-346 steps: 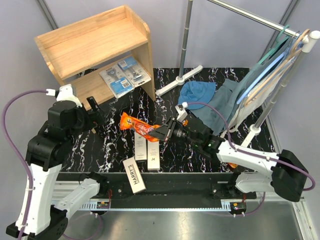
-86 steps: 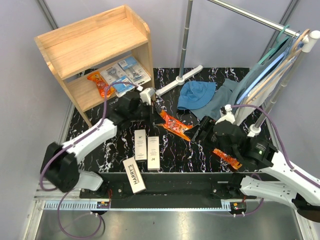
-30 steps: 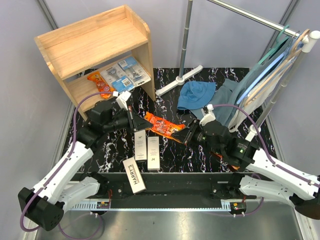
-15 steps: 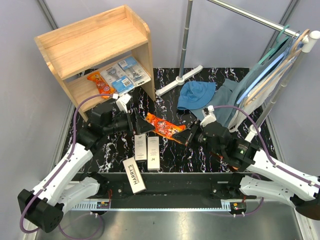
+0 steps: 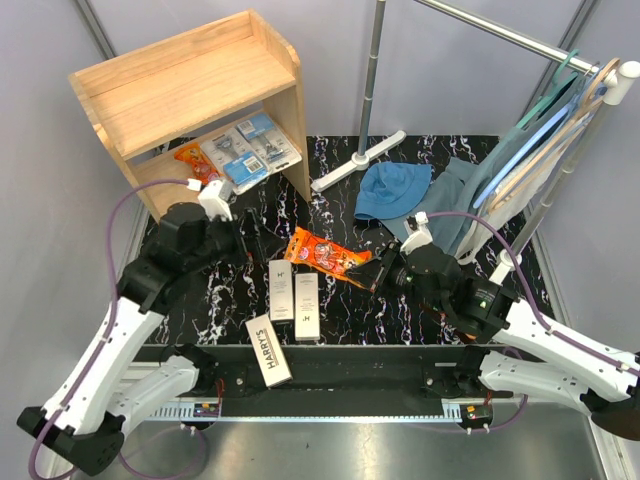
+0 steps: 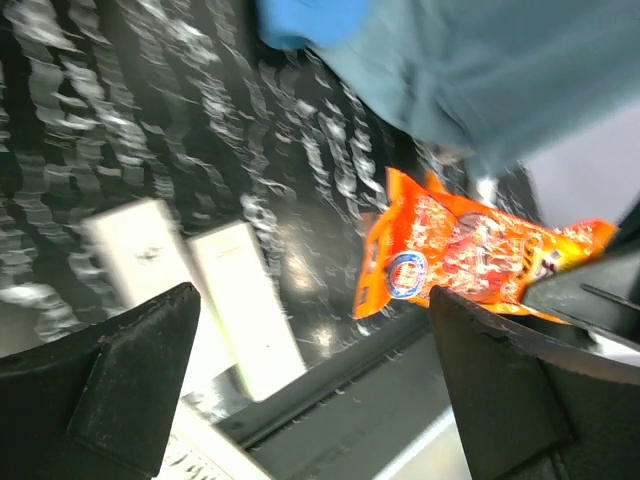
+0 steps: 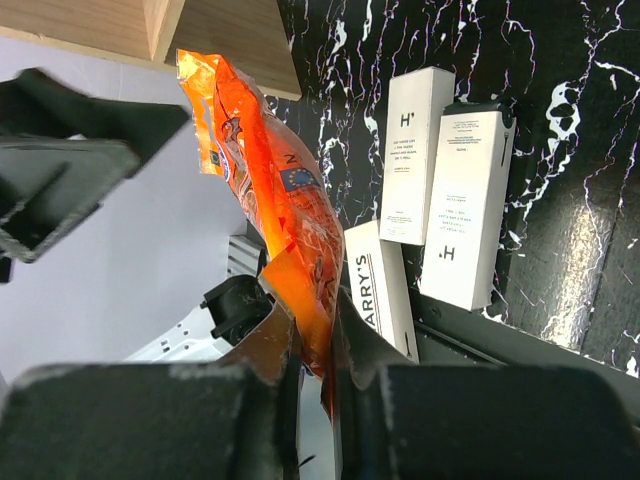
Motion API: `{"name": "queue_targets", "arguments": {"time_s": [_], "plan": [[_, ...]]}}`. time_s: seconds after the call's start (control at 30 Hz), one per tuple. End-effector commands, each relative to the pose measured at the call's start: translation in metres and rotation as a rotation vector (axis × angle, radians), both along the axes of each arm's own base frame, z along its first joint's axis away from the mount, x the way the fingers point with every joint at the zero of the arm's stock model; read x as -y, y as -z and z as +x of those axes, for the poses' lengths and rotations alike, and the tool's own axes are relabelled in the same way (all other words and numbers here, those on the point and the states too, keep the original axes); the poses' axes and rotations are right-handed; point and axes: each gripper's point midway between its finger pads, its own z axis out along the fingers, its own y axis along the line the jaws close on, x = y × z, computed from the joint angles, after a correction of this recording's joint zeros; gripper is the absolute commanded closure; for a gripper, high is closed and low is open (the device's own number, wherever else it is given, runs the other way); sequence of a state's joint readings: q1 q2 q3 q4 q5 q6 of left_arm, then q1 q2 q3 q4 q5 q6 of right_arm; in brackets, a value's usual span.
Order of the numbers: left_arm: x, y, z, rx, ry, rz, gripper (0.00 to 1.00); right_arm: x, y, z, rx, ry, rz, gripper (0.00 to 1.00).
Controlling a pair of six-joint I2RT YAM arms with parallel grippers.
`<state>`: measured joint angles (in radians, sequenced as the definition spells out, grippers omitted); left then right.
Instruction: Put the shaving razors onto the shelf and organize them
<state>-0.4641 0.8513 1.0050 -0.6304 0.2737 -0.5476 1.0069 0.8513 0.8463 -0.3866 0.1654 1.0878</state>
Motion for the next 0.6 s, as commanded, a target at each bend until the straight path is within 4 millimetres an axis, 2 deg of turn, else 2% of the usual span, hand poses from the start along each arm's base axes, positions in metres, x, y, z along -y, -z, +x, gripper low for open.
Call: {"name": "queue_targets", "arguments": {"time_s": [0.0, 0.1, 0.13, 0.17, 0.2, 0.23, 0.27, 0.3, 0.33, 0.4, 0.57], "plan": [[-0.054, -0.037, 0.009, 0.145, -0.213, 0.164, 0.01, -0.002, -0.009, 0.005, 0.031, 0.01, 0.022, 0.97], [-0.079, -0.047, 0.005, 0.154, -0.305, 0.239, 0.01, -0.004, -0.007, 0.005, 0.026, 0.002, 0.016, 0.97], [-0.096, -0.056, 0.006, 0.178, -0.384, 0.269, 0.01, -0.005, -0.007, 0.004, 0.023, -0.002, 0.017, 0.97], [-0.105, -0.055, 0.001, 0.167, -0.412, 0.298, 0.01, -0.006, -0.005, 0.005, 0.022, -0.004, 0.011, 0.97], [-0.123, -0.059, 0.001, 0.177, -0.492, 0.334, 0.01, -0.008, -0.005, 0.005, 0.02, -0.004, 0.015, 0.97], [-0.134, -0.068, -0.004, 0.193, -0.545, 0.338, 0.01, -0.01, -0.005, 0.004, 0.019, -0.014, 0.015, 0.97], [-0.146, -0.065, -0.011, 0.17, -0.583, 0.378, 0.01, -0.01, -0.004, 0.005, 0.019, -0.015, 0.015, 0.97], [-0.166, -0.07, -0.014, 0.18, -0.673, 0.421, 0.01, -0.014, -0.004, 0.006, 0.017, -0.019, 0.012, 0.97], [-0.177, -0.08, -0.019, 0.193, -0.72, 0.434, 0.01, -0.016, -0.005, 0.006, 0.016, -0.026, 0.017, 0.97], [-0.202, -0.085, -0.031, 0.203, -0.806, 0.507, 0.01, -0.023, -0.003, 0.008, 0.012, -0.041, 0.009, 0.97], [-0.23, -0.103, -0.049, 0.249, -0.904, 0.551, 0.01, -0.049, -0.008, 0.014, 0.018, -0.098, 0.008, 0.97]]}}
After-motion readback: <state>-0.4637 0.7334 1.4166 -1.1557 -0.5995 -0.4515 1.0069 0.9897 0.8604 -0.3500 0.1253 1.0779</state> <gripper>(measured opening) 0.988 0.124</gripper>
